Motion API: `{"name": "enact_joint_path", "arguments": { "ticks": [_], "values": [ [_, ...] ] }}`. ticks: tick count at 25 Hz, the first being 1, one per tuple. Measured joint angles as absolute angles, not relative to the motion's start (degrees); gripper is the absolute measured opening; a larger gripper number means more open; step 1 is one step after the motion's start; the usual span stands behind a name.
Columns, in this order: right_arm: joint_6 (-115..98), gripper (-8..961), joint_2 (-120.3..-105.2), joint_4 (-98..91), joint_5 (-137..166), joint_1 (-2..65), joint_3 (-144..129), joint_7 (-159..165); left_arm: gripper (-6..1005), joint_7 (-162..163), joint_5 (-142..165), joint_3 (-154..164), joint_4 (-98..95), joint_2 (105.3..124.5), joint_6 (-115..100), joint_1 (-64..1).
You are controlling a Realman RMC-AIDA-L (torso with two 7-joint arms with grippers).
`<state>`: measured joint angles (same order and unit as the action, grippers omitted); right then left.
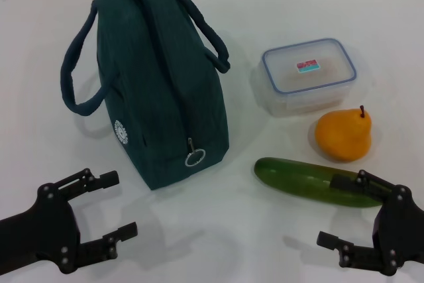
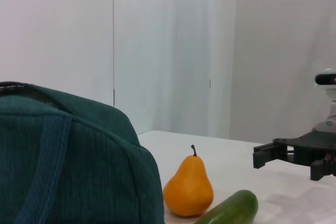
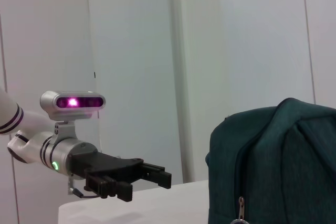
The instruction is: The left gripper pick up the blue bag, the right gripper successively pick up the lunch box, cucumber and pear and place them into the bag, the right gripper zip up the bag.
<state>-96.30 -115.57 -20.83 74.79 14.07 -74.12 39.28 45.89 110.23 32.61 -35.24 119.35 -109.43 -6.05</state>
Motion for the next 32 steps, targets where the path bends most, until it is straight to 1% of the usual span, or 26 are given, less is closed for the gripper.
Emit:
{"name": "enact_joint_path", "arguments": {
  "ticks": [11, 15, 18, 22, 25, 27, 32],
  "values": [
    [-96.53, 857, -115.57, -20.83, 74.74, 14.06, -74.17, 39.35, 789, 46.17, 109.82, 32.49, -35.24, 119.35, -109.42, -6.06],
    [-96.75, 856, -115.57, -20.83, 74.68, 14.06, -74.15, 39.45, 788, 53.48, 107.63, 29.75, -34.75, 119.10, -110.97, -5.97],
    [-96.87, 856, -115.57, -20.83, 74.37, 14.06, -74.18, 39.51, 788, 65.55, 106.17, 24.63, -34.87, 118.20, -112.07, -6.37],
    [-96.94, 857, -115.57, -20.82, 74.02, 14.10, -74.28, 39.67, 787, 86.87, 103.30, 20.02, -35.25, 115.06, -112.20, -8.02],
    [-96.94, 856, -115.57, -20.82, 74.00, 14.15, -74.28, 39.71, 786, 97.45, 102.76, 18.98, -36.23, 113.86, -111.89, -10.06],
    [-96.95, 856, -115.57, -20.83, 73.98, 14.20, -74.27, 39.71, 786, 103.19, 103.19, 18.98, -38.45, 113.92, -110.97, -11.33],
    [-96.86, 857, -115.57, -20.83, 73.91, 14.33, -74.26, 39.71, 775, 118.62, 109.09, 19.62, -47.72, 115.09, -108.29, -16.31]
  ]
}}
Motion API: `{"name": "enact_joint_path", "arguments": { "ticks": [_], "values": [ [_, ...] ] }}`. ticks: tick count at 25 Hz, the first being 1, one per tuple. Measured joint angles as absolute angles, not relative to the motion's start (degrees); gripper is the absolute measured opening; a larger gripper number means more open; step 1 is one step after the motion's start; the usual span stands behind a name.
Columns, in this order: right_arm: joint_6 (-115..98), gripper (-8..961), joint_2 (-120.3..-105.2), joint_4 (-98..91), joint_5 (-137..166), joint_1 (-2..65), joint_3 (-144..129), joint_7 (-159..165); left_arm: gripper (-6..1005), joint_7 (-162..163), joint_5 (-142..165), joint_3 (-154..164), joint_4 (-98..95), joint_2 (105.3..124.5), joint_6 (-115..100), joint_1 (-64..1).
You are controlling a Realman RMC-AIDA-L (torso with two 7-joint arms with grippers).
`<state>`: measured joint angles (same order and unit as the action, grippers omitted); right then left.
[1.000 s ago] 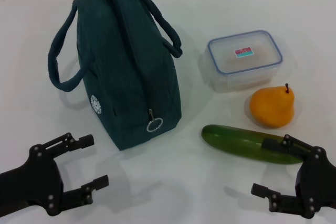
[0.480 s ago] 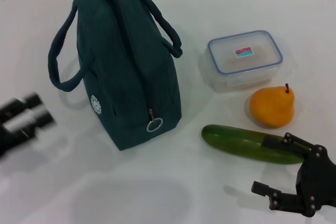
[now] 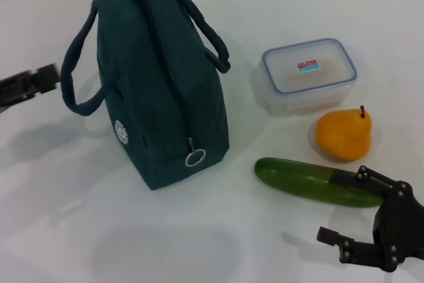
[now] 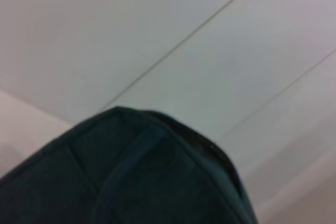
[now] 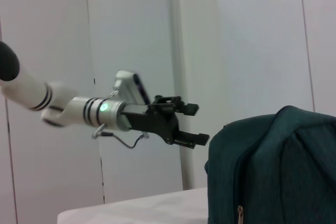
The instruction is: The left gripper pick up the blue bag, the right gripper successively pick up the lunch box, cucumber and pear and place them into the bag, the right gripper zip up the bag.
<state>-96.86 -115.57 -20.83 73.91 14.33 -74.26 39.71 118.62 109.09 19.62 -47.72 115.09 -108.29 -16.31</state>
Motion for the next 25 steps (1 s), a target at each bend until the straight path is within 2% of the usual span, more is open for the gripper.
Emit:
{"name": "enact_joint_path", "arguments": {
  "ticks": [4, 8, 13, 19, 25],
  "values": [
    [-96.55, 857, -115.57, -20.83, 73.90, 14.69, -74.26, 39.77, 766, 130.59, 113.97, 21.22, -63.08, 118.03, -108.18, -20.44],
    [-96.51, 856, -115.57, -20.83, 73.90, 14.91, -74.26, 39.85, 757, 142.25, 116.67, 26.35, -76.27, 119.28, -107.96, -23.27],
    [-96.51, 856, -115.64, -20.83, 73.33, 14.97, -74.26, 39.81, 746, 154.45, 121.66, 34.60, -84.36, 117.47, -106.21, -27.44],
    [-96.67, 857, -115.66, -20.83, 73.29, 15.04, -74.26, 39.56, 733, 161.19, 127.71, 37.97, -84.13, 115.25, -106.12, -32.25],
    [-96.98, 857, -115.66, -20.78, 73.29, 15.03, -74.26, 39.53, 720, 163.34, 132.23, 40.55, -82.55, 114.68, -106.09, -34.01]
  ]
}}
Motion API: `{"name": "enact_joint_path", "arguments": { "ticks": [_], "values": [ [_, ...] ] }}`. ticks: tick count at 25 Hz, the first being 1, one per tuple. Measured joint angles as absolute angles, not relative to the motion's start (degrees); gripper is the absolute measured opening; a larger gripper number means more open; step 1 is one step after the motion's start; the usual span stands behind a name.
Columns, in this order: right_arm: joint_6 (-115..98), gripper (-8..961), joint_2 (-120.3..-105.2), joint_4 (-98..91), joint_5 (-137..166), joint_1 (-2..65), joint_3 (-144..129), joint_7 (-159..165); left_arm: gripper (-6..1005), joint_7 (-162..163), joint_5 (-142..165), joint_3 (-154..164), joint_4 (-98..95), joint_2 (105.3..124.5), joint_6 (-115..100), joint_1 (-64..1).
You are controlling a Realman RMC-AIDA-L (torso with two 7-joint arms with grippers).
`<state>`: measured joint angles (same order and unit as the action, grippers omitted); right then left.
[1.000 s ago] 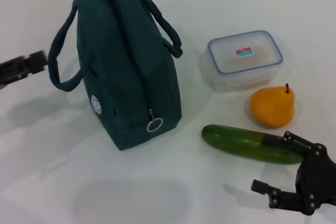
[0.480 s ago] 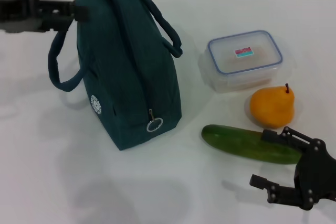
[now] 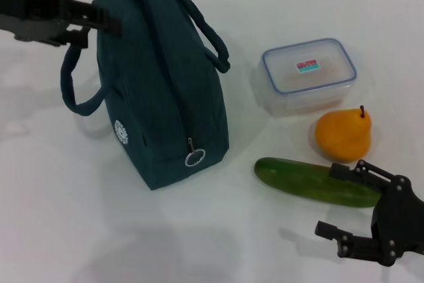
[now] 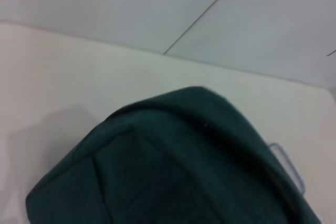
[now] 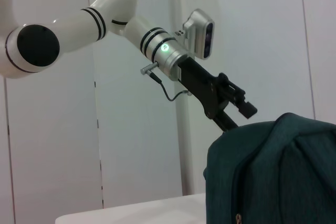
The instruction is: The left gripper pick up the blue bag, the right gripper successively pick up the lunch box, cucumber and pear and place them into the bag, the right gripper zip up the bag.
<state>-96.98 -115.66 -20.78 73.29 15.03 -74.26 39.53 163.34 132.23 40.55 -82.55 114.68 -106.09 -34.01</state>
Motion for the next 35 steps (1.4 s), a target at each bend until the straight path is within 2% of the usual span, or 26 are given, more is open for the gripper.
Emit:
{"name": "enact_joint_path", "arguments": {
  "ticks": [6, 14, 35],
  "values": [
    [-96.95, 856, -115.66, -20.74, 73.30, 15.03, -74.26, 39.53, 706, 163.60, 132.61, 40.62, -80.14, 114.83, -105.98, -35.52],
    [-96.90, 855, -115.66, -20.32, 73.30, 15.03, -74.26, 39.48, 689, 163.97, 133.81, 40.46, -75.02, 114.05, -104.62, -38.32],
    [-96.76, 854, -115.57, -20.12, 73.30, 15.03, -74.26, 39.45, 642, 158.31, 135.97, 41.88, -75.04, 115.40, -102.25, -38.58]
  ]
}}
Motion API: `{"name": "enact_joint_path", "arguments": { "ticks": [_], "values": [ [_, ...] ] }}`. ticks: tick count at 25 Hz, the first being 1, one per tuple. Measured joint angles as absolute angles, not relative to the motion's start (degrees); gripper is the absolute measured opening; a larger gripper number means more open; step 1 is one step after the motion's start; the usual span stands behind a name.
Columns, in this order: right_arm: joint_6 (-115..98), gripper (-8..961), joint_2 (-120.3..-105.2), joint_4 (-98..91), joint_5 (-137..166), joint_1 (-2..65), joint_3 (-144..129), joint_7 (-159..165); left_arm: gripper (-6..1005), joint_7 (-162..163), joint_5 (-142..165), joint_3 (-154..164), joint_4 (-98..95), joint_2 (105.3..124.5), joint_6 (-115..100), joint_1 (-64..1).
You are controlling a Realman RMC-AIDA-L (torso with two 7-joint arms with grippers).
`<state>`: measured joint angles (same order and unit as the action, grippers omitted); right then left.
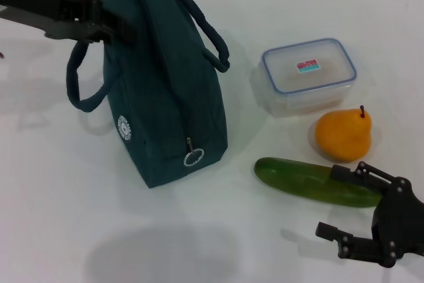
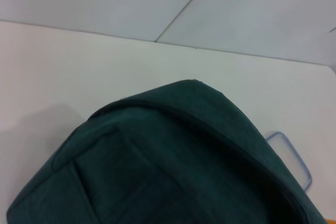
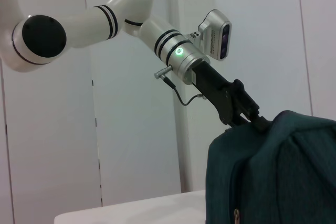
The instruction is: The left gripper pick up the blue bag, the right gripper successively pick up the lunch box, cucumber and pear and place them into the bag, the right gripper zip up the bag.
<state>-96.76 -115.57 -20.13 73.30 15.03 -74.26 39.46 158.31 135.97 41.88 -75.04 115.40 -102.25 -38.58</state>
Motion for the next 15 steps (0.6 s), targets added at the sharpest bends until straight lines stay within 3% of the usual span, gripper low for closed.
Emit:
{"name": "enact_joint_path", "arguments": {
  "ticks": [14, 15],
  "values": [
    [-97.01, 854, -115.57, -19.93, 72.27, 15.09, -73.93, 39.98, 50, 159.10, 135.77, 42.19, -74.79, 115.05, -102.70, -38.76],
    [-97.05, 854, -115.57, -19.70, 71.54, 15.10, -74.00, 40.12, 50, 158.98, 135.08, 42.19, -74.79, 114.92, -102.81, -38.65]
  ]
}}
